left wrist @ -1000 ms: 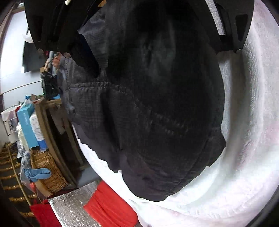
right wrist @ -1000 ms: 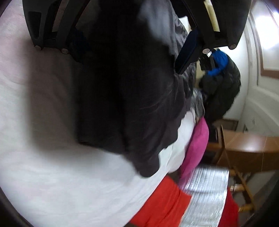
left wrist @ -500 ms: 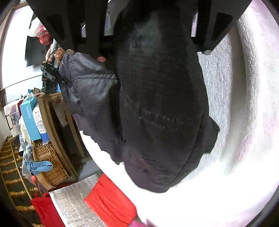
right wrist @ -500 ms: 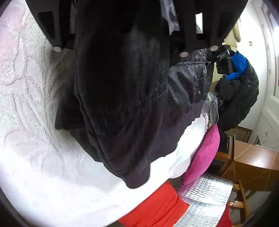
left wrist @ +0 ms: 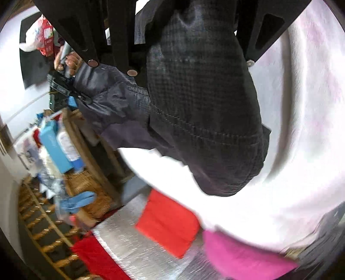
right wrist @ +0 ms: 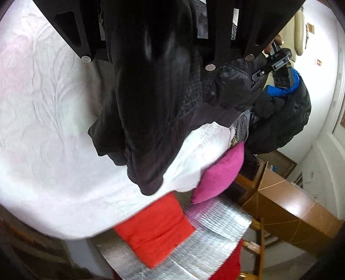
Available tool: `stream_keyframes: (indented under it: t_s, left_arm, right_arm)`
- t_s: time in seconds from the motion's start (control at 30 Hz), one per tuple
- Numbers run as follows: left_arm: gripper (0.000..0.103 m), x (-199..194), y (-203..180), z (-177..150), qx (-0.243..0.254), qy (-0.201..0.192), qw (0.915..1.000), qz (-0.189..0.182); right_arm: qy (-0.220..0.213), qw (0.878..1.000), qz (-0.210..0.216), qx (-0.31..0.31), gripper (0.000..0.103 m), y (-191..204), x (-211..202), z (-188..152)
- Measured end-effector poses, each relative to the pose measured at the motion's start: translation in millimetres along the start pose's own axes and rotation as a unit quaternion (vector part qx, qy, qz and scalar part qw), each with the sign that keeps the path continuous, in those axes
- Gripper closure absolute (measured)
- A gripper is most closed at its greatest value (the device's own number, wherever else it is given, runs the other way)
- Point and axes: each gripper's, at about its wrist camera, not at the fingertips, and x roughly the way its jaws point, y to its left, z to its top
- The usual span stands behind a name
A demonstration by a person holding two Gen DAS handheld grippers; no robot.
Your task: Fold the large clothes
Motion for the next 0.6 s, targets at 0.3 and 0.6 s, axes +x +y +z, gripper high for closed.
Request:
stream_keyframes:
  t_s: [0.3, 0.6]
  left_arm:
    - [0.034, 44.2, 59.7, -11.4, -0.1, 0.092, 0.9846, 0.11]
    - [0.034, -34.5, 13.5, -15.9, -0.043, -0.042, 0.98, 0.19]
  right_arm:
    - [0.066, 0.989, -0.04, 0.127, 0.042, -79.4, 38.2, -22.6]
    - [-0.055, 0.985, -0.157, 0.042, 0.03, -28.4, -42.1, -38.5]
